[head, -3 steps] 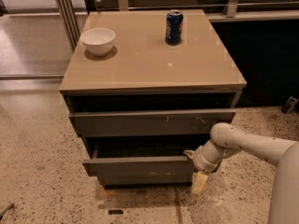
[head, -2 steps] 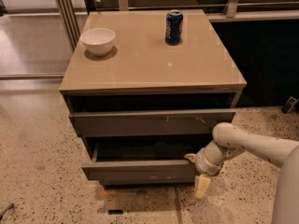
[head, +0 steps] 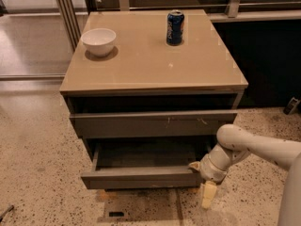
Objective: Open middle drawer
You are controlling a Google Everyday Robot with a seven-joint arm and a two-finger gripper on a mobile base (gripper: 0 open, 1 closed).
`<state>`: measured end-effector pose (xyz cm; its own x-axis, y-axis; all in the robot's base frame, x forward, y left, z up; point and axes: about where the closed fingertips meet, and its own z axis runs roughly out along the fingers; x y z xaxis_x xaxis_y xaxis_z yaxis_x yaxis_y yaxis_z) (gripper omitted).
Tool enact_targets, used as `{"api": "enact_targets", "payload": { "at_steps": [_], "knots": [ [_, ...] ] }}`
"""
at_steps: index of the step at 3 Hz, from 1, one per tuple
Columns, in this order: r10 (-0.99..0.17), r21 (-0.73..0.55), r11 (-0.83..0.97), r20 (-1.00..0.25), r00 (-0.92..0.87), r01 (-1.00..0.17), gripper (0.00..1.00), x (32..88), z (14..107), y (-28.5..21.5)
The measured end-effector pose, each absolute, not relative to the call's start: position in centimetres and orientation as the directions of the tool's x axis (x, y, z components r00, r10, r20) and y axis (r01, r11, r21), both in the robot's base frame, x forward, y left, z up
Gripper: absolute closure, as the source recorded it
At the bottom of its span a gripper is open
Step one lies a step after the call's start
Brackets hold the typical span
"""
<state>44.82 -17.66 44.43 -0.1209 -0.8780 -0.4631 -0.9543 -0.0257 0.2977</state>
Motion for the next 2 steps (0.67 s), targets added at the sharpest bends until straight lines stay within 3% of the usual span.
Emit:
{"api": "enact_targets", "payload": {
  "at_steps": [2],
  "knots": [
    [-0.880,0.358,-0.045,-0.457,-0.133,-0.933,0.00,43.31,44.95,-17.47]
  ]
}}
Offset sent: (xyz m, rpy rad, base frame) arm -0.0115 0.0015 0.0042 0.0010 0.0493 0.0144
